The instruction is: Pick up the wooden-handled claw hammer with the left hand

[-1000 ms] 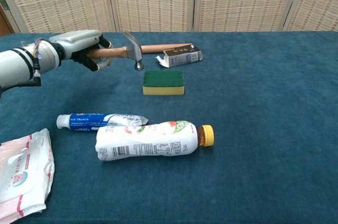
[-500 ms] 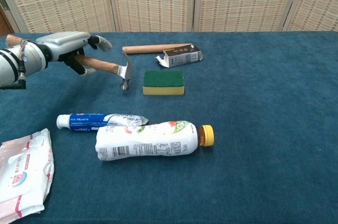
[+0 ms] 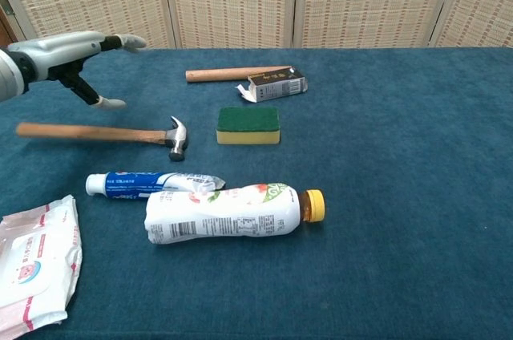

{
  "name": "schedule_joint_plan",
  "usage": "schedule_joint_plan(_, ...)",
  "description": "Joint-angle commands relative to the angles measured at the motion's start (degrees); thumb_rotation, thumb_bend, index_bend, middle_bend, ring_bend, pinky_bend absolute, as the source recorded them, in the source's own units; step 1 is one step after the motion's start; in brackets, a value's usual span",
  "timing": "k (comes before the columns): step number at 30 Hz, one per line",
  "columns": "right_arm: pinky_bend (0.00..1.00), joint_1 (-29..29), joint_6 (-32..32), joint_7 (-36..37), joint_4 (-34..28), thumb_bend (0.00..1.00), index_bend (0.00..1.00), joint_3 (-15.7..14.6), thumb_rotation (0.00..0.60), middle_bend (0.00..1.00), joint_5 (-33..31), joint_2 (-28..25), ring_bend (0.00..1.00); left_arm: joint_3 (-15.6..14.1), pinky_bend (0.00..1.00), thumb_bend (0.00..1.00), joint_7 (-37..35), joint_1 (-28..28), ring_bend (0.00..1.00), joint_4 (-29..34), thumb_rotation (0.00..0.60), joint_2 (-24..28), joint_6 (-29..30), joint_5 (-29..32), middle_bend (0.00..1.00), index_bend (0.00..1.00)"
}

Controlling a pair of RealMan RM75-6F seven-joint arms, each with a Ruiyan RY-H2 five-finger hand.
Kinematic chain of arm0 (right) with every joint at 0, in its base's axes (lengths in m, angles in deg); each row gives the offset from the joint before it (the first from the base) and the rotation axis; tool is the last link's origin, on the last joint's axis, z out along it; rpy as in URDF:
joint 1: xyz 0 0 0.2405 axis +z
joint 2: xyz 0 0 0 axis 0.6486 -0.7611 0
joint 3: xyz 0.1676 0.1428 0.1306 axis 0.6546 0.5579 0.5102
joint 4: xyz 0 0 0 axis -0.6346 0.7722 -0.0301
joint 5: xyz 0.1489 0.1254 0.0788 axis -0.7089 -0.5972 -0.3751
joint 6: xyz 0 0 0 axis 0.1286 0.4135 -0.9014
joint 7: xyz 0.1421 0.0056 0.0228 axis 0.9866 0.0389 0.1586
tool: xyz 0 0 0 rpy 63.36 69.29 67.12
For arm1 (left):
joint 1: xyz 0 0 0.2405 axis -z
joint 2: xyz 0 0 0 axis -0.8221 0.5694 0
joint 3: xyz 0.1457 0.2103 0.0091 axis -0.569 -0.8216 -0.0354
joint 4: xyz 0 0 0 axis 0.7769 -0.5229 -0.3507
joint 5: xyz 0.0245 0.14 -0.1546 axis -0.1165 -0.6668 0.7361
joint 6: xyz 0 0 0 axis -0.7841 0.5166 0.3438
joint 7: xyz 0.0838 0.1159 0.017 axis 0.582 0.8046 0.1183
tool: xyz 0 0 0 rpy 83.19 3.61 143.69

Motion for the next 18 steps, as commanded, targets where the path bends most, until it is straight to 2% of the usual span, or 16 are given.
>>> schedule_joint_plan(1,0.22,-0.1,0.1,0.3,0.3,0.23,0.31,0.0,0.6,0.3,0.1,0.0,0.22,-0.6,0.0,0.27,6.2,-5.0,0.0,10.7,0.6,7.0,4.8,5.0,0.0,0.0)
schedule_joint_plan(7,0.22,0.2,-0.5,1.5,0.8,0.23,0.31,-0.4,0.6,0.3,1.0,-0.1,0.22,-3.3,0.0,0.27,10.7,-11.2,0.0,18.4,0.6,11.1,14.6,3.8,0.0,0.0)
schedule_joint_plan(10,0.22,0.5,-1.1,3.0,0.8,0.23,0.31,-0.9,0.6,0.3,1.9,-0.3,0.22,-5.6,0.0,0.27,11.4,-15.3,0.0,21.1,0.6,12.4,21.0,0.4,0.0,0.0)
schedule_joint_plan(14,0.22,1.1,-1.4,3.6,1.3,0.23,0.31,-1.1,0.6,0.3,3.0,0.1,0.22,-8.2,0.0,0.27,11.2,-20.5,0.0,22.7,0.6,13.0,28.4,-4.0,0.0,0.0)
schedule_joint_plan(18,0.22,1.5,-1.4,4.2,1.5,0.23,0.31,-1.3,0.6,0.3,4.0,0.5,0.22,-10.4,0.0,0.27,11.4,-24.3,0.0,23.2,0.6,13.3,33.2,-7.4,0.0,0.0)
